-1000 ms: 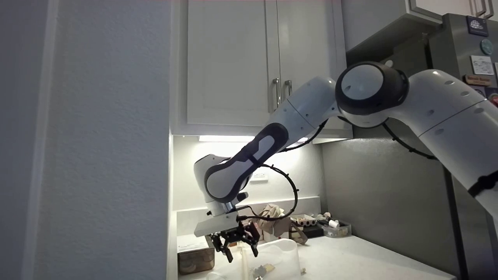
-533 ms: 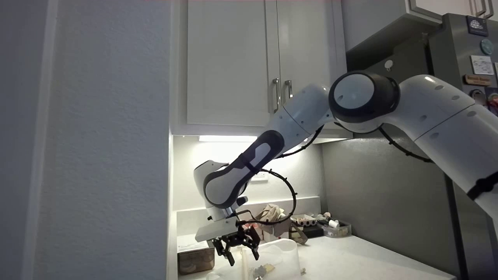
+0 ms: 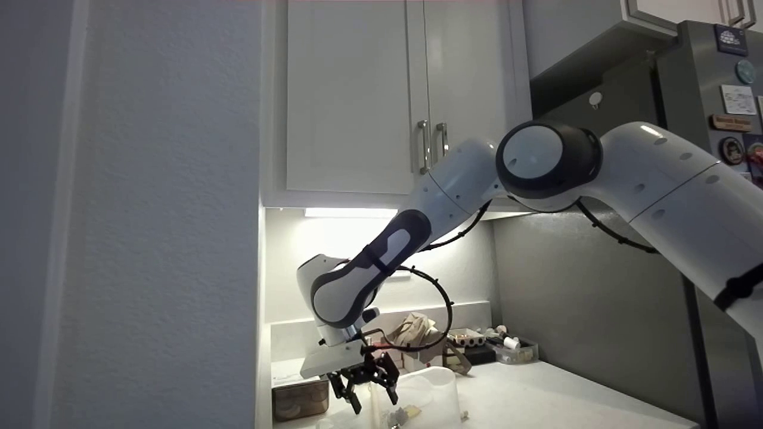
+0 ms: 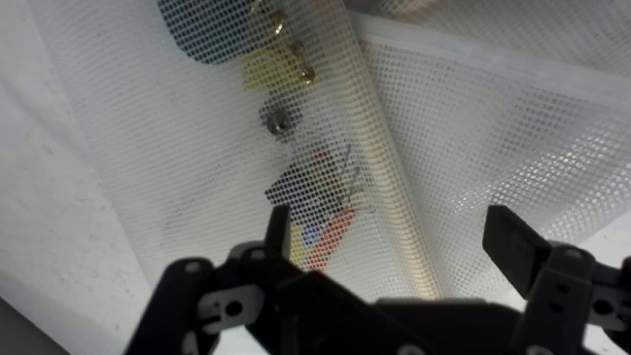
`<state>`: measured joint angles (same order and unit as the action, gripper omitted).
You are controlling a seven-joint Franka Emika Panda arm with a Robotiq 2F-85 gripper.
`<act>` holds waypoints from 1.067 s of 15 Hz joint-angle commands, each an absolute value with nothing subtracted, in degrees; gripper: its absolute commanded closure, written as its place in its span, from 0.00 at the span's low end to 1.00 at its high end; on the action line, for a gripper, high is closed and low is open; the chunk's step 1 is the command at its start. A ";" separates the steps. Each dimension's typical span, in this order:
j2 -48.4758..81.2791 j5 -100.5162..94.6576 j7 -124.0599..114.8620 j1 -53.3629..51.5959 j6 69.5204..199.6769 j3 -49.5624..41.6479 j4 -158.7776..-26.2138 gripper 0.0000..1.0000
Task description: Take the bottle on the counter, put it in the kitchen cabinet and close it, then take the blind on the counter and hang it to the wall
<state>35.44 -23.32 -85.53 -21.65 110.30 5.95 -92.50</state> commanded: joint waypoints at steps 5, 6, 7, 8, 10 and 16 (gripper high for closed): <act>37.44 -22.23 -83.48 -22.79 108.39 4.78 -89.67 0.00; 37.53 -22.20 -83.47 -22.77 108.37 4.76 -89.65 0.00; 37.57 -22.18 -83.49 -22.73 108.46 4.72 -89.73 0.00; 37.57 -22.16 -83.53 -22.72 108.51 4.70 -89.78 0.00; 37.51 -22.10 -83.64 -22.65 108.72 4.65 -89.87 0.26; 36.95 -22.13 -83.83 -22.52 108.97 4.35 -90.36 0.73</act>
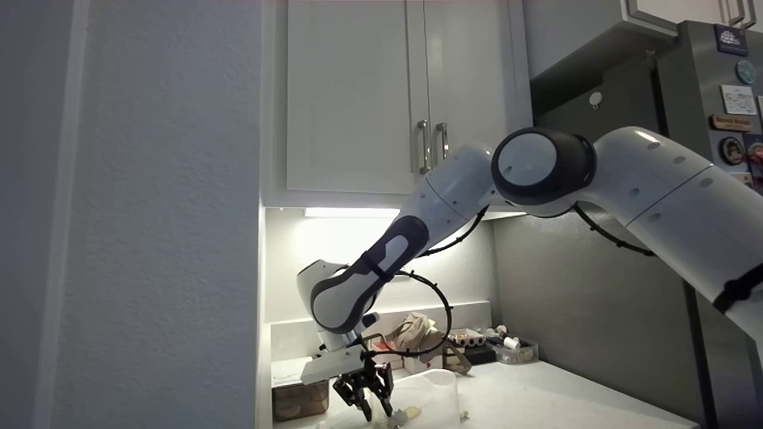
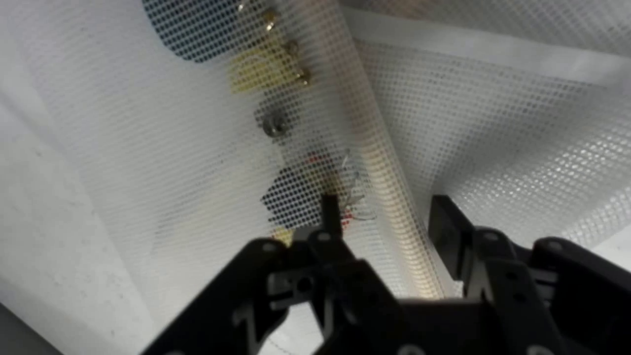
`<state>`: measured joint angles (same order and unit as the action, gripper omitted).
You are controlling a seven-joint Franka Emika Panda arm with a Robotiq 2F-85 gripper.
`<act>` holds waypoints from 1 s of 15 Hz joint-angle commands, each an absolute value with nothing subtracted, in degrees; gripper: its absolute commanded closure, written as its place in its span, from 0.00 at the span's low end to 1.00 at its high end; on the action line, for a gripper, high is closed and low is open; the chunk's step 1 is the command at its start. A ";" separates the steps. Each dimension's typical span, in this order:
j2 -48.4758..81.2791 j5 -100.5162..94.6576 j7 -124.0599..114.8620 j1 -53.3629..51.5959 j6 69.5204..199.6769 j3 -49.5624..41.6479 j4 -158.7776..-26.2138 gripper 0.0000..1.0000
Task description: Take the bottle on the counter, put it in the kitchen cabinet and close it, then take the blind on the counter and hang it to the wall
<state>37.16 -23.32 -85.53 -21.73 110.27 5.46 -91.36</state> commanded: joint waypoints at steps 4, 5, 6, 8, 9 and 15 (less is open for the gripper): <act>36.50 -22.13 -83.91 -22.49 109.06 4.19 -90.56 0.99; 36.35 -22.04 -83.95 -22.45 109.02 4.18 -90.61 0.96; 36.02 -22.03 -83.93 -22.37 109.22 4.17 -90.92 0.96; 35.02 -22.06 -84.05 -22.25 109.74 4.16 -91.76 0.96; 34.50 -22.16 -84.01 -22.22 110.00 4.17 -92.19 0.96; 29.28 -23.52 -84.21 -22.02 111.86 4.05 -95.92 0.96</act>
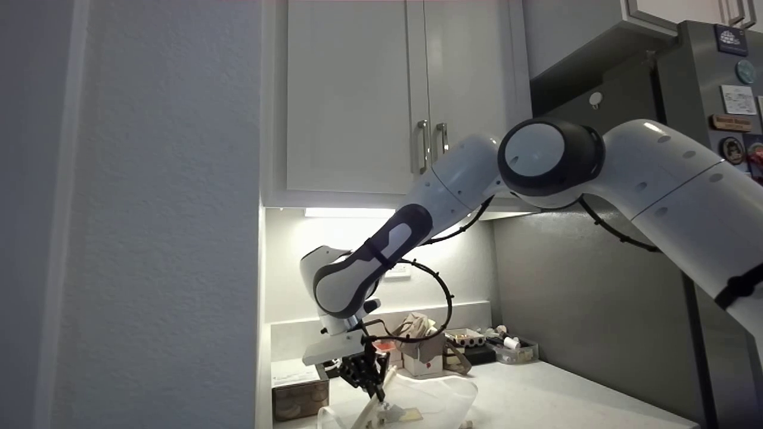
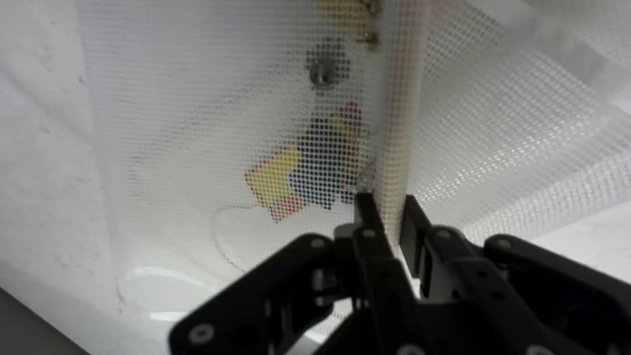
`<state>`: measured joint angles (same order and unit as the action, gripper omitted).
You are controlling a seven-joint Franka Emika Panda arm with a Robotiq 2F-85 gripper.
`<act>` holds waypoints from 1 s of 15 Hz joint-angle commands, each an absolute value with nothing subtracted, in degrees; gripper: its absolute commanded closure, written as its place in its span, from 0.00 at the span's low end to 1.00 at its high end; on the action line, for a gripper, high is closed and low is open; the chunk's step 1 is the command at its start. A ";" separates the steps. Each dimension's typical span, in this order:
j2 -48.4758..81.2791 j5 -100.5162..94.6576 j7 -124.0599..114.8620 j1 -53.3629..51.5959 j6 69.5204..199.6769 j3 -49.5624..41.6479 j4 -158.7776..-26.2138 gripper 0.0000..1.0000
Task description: Take the bottle on the counter, put it in the kitchen cabinet and close it, then take the blind on the counter and hang it to the wall
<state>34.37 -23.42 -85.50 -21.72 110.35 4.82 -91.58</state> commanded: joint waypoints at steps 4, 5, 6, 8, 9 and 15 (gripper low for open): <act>23.88 -24.77 -84.79 -21.73 113.81 4.23 -100.08 0.96; 22.63 -24.91 -84.91 -21.56 114.42 4.36 -101.06 0.96; 21.13 -25.03 -85.02 -21.31 115.34 4.51 -102.36 0.96; 17.94 -25.66 -86.30 -21.01 118.35 4.58 -105.53 0.96; 16.39 -25.80 -86.72 -20.79 119.83 4.68 -107.03 0.96; 5.90 -25.66 -89.19 -17.89 131.13 5.08 -117.34 0.96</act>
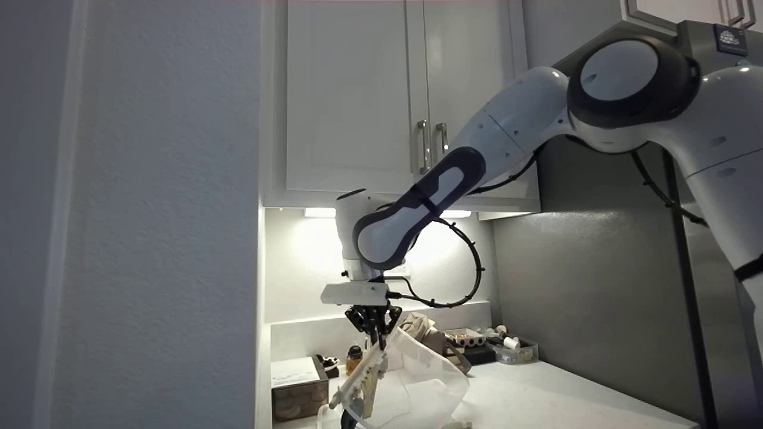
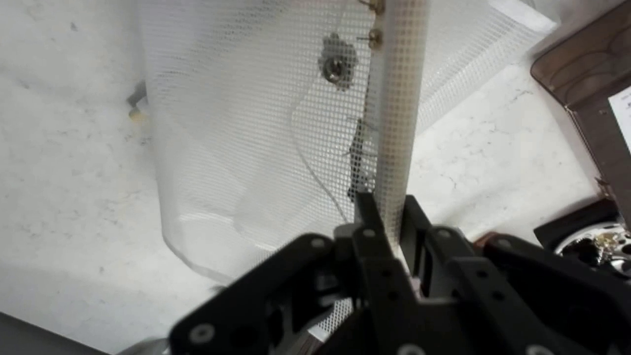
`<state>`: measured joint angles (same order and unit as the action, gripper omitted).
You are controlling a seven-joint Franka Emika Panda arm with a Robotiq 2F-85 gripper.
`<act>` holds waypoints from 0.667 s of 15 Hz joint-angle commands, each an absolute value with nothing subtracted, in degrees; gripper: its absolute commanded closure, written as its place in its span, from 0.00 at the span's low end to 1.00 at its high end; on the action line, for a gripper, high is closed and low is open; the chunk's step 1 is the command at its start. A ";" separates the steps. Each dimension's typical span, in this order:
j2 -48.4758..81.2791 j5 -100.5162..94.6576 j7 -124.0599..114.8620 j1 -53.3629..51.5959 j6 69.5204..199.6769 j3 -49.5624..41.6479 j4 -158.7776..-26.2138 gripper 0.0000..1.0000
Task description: Take the bottle on the counter, put it in the kitchen cabinet and close it, then take the blind on the counter and hang it to the wall
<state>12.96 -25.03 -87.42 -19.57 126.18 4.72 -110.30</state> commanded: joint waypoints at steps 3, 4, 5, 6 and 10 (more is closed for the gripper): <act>1.30 -24.93 -87.82 -15.65 134.39 5.41 -120.80 0.96; -0.44 -24.84 -87.44 -14.74 135.61 5.38 -122.02 0.96; -1.97 -24.64 -87.12 -13.84 136.68 5.39 -123.07 0.96; -3.74 -24.36 -86.37 -12.76 138.16 5.27 -124.39 0.96; -10.86 -22.25 -80.15 -7.71 146.27 4.09 -131.25 0.96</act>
<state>-3.92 -24.60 -85.18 -11.15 140.33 4.69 -124.30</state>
